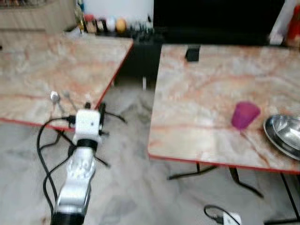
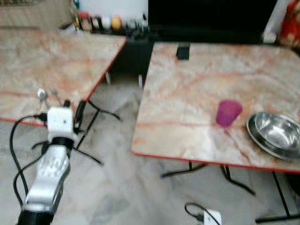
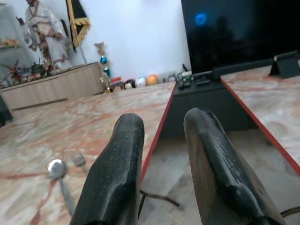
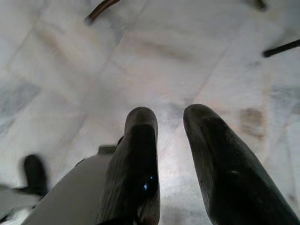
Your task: Setting the table
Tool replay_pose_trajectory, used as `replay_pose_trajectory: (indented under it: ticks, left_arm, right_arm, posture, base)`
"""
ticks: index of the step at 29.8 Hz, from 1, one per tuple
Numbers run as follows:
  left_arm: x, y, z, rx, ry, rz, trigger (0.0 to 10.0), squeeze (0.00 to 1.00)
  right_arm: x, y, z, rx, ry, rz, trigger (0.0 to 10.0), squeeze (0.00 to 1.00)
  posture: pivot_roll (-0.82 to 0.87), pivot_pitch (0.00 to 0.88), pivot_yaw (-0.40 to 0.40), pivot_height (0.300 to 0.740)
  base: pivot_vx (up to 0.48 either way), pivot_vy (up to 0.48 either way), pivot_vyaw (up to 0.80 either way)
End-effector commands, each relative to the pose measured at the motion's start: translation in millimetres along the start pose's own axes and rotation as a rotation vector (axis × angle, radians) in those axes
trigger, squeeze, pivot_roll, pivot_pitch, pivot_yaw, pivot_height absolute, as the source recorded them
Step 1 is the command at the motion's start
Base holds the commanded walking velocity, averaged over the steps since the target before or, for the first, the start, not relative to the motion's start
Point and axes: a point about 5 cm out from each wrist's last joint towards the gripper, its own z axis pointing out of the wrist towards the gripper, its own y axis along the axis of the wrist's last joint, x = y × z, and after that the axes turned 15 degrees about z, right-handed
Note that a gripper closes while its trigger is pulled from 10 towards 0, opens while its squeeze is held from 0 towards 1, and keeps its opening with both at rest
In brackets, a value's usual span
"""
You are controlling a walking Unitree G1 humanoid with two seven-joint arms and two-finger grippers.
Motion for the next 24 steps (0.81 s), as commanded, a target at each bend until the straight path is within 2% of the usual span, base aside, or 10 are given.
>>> replay_pose_trajectory:
  ticks: [1,24]
  left_arm:
    - [7.5,-4.3,-0.4,0.019,0.021,0.012,10.0,0.0]
    - [13.0,-5.6,0.0,0.026,0.042,0.023,10.0,0.0]
  right_arm:
    - [6.4,0.8,0.9,-0.005,0.012,0.015,10.0,0.0]
    - [6.9,1.5,1.1,-0.005,0.013,0.012,10.0,0.0]
  posture:
    - [0.06,0.0,-0.034,0.74]
    - [0.07,0.0,-0.037,0.74]
  base:
    - [0.0,0.326,0.0]
    - [0.0,0.33,0.0]
